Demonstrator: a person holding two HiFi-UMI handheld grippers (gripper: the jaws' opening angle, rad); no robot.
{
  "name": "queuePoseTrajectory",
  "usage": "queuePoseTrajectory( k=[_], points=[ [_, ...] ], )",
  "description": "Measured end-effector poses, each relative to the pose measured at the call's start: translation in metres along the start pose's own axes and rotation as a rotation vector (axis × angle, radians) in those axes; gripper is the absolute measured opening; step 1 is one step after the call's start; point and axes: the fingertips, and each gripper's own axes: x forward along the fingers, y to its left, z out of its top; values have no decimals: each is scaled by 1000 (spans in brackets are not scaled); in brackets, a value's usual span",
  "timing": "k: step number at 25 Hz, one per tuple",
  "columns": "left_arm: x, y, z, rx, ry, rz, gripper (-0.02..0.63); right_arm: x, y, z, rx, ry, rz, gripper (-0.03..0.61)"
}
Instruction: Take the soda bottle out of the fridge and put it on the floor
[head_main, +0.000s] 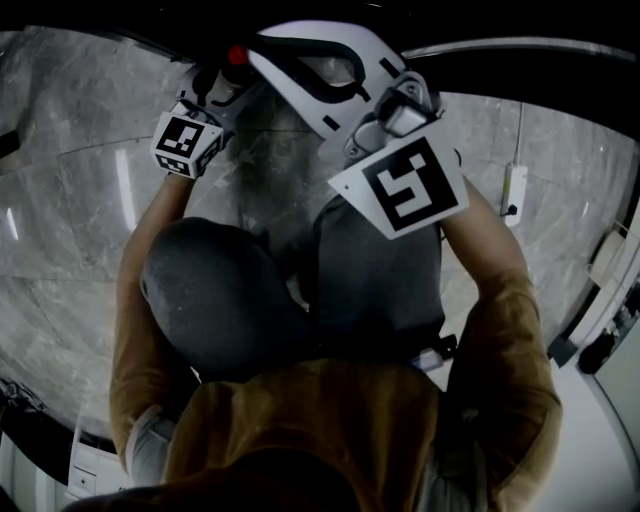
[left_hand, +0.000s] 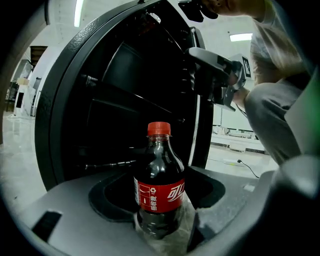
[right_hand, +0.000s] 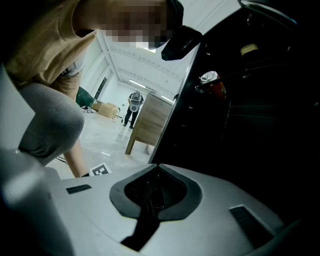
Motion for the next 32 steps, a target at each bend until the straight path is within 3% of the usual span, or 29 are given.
queuePoseTrajectory(
  k=[18, 32],
  points=[
    [17, 13, -59, -25, 59, 37, 301, 13, -4, -18, 48, 17, -1, 2],
    [10, 12, -52, -24, 39, -2, 302, 16, -11, -18, 45, 13, 2, 2]
  ],
)
